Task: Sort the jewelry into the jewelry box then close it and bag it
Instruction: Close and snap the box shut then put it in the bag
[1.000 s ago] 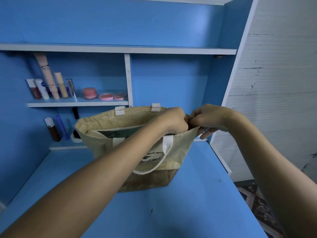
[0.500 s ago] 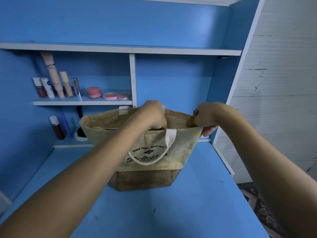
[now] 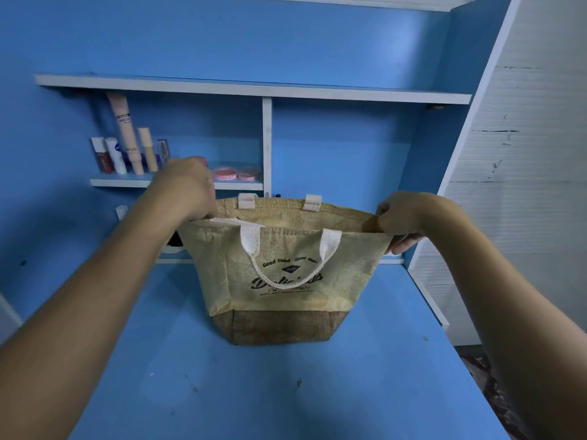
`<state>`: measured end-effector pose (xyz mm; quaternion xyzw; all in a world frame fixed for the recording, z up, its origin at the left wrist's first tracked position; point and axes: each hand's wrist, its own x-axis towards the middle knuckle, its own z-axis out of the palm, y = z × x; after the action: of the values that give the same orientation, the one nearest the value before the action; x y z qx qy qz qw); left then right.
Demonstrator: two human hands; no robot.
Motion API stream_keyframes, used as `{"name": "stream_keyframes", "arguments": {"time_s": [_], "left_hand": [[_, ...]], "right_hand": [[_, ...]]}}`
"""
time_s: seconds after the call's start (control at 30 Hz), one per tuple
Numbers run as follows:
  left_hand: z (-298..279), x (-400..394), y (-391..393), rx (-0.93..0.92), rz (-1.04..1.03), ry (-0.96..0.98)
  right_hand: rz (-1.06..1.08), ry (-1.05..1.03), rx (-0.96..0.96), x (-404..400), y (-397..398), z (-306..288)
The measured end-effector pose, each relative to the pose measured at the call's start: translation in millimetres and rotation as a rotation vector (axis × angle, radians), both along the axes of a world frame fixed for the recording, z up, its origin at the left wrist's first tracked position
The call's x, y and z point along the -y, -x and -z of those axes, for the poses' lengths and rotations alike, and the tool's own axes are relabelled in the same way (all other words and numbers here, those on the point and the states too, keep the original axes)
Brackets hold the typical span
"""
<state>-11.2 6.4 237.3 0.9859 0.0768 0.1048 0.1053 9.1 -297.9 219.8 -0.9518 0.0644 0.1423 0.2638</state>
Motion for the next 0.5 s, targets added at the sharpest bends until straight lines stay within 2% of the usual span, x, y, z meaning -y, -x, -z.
{"name": "stream_keyframes", "arguments": {"time_s": [0.2, 0.33, 0.43, 0.5], "left_hand": [[14, -34, -3, 0.137, -0.043, 0.111], [34, -37, -8, 0.234, 0.021, 0.235], [50, -46, -10, 0.384, 0.017, 0.353], [61, -48, -5, 0.403, -0.04, 0.56]], "right_hand": [[0.007, -0.066, -0.004, 4, 3, 8], [-0.068, -0.116, 0.063, 5, 10, 12], [-0.161, -0.302, 0.166, 12, 13, 24], [-0.202, -0.462, 0.211, 17, 19, 36]]}}
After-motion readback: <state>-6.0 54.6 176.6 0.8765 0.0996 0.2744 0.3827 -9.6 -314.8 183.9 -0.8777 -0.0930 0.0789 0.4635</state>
